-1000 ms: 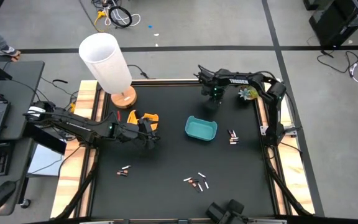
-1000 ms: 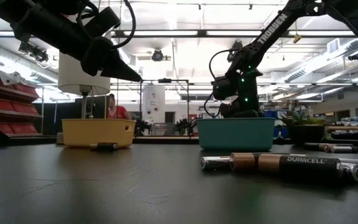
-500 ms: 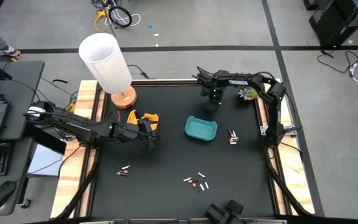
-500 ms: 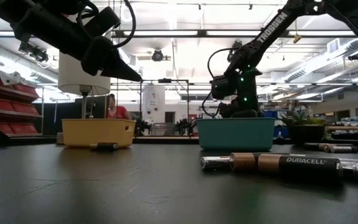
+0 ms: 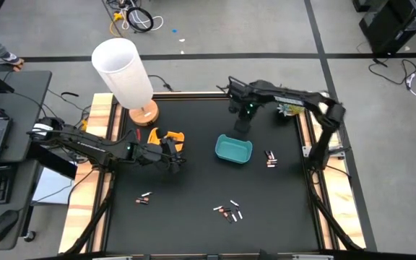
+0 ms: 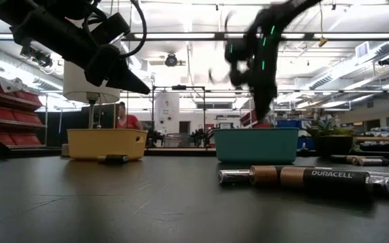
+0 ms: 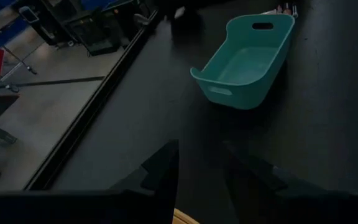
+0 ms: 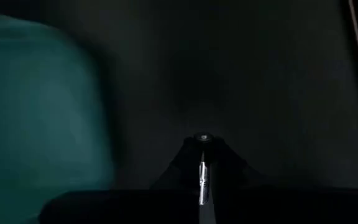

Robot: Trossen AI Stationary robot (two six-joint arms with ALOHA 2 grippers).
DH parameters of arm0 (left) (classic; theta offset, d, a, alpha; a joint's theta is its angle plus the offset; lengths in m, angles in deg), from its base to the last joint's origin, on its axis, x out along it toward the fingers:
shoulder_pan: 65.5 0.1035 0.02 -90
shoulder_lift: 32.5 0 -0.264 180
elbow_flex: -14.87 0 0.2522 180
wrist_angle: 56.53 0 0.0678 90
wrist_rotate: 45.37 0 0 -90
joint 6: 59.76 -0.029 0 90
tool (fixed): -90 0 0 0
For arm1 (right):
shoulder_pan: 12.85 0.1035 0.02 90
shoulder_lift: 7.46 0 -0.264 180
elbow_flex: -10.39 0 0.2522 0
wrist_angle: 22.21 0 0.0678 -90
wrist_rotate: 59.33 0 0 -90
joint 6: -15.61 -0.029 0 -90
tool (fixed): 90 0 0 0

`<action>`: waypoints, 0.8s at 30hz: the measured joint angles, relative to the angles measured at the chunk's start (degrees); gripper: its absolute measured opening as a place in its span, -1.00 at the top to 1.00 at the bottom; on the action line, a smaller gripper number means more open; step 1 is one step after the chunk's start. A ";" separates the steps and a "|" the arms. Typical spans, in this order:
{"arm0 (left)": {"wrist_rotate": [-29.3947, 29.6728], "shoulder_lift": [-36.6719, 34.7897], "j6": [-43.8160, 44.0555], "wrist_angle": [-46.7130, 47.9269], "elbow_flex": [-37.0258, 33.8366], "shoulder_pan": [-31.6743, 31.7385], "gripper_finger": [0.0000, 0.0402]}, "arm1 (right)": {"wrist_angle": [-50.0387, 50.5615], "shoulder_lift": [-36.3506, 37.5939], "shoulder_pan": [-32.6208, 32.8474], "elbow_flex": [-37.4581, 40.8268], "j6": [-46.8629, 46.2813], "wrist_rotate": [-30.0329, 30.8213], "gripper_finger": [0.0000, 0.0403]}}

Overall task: Sort batteries
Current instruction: Put the silver battery into the blue bin

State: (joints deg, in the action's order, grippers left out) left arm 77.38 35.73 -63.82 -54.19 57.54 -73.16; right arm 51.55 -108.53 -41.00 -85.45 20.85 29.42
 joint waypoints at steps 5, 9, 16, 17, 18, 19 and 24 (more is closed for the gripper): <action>0.00 0.00 0.25 -0.74 0.00 0.00 0.32 | -0.43 6.98 9.72 -0.03 -5.22 -5.37 0.97; -0.02 0.00 1.16 -1.86 0.00 0.02 0.32 | -2.50 8.64 17.10 0.72 -8.97 -2.06 0.96; -0.49 -0.02 5.17 -2.19 0.00 0.04 0.32 | -15.48 6.51 21.19 11.60 -13.06 4.52 0.81; -0.50 -0.02 5.94 -1.89 0.00 0.04 0.32 | -17.79 6.22 20.66 13.94 -14.02 3.36 0.77; -0.50 -0.02 6.58 -1.73 0.00 0.04 0.32 | -19.40 5.75 19.96 16.11 -14.67 2.05 0.72; -0.50 -0.02 7.41 -1.62 0.00 0.04 0.32 | -20.30 5.56 19.12 17.62 -15.40 0.95 0.67; -0.68 -0.02 6.97 0.04 0.00 0.04 0.32 | -16.18 6.86 17.87 16.86 -17.14 1.11 0.47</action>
State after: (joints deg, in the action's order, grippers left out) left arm 76.70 35.71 -56.85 -54.15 57.54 -73.12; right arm 35.37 -101.68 -23.14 -68.59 3.71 30.54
